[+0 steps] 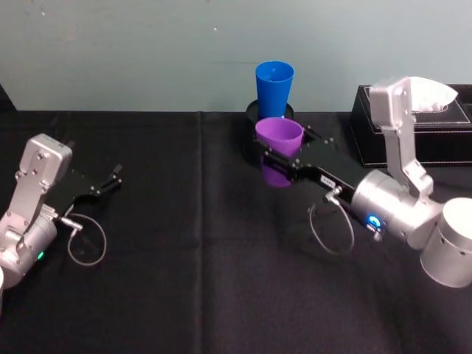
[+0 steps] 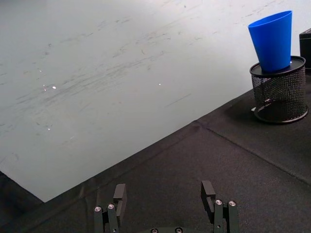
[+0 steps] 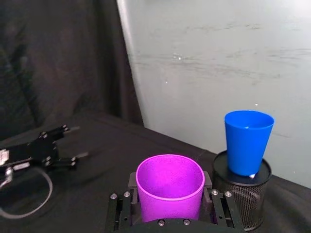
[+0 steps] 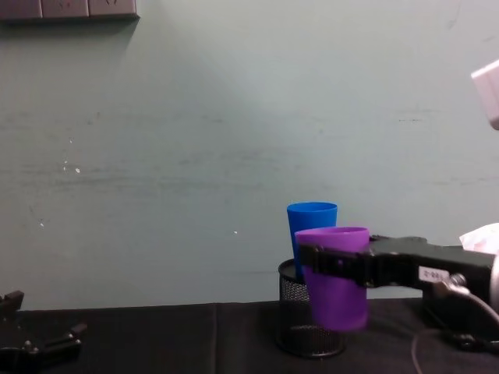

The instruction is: Pick up one cup with a gripper and tap it against the other cup.

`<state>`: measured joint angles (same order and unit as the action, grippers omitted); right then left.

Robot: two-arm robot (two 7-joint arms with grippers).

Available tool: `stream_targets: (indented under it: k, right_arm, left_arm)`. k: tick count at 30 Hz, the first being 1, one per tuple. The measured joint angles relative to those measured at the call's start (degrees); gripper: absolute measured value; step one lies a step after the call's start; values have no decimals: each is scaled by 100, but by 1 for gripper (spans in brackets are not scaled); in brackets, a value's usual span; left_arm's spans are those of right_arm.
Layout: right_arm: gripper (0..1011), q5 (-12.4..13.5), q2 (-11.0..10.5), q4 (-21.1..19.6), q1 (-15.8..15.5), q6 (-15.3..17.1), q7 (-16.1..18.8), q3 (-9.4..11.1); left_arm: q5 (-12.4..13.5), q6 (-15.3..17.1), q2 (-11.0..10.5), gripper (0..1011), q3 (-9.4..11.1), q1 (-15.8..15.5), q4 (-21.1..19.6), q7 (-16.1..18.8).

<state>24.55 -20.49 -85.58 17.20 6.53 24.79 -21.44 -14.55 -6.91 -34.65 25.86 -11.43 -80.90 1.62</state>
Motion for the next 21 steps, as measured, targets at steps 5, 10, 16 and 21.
stream_targets:
  k: [5, 10, 16, 21]
  right_arm:
    - [735, 18, -165, -201, -233, -135, 30, -41]
    - [735, 8, -297, -318, -471, -394, 61, -78]
    - [735, -89, -316, -177, -610, -785, 134, -140]
    - [735, -200, -248, 95, -605, -1065, 197, -201]
  left_arm:
    - [0, 0, 0, 1005, 0, 0, 0, 0]
    - [0, 0, 0, 1005, 0, 0, 0, 0]
    - [0, 0, 0, 1005, 0, 0, 0, 0]
    - [0, 0, 0, 1005, 0, 0, 0, 0]
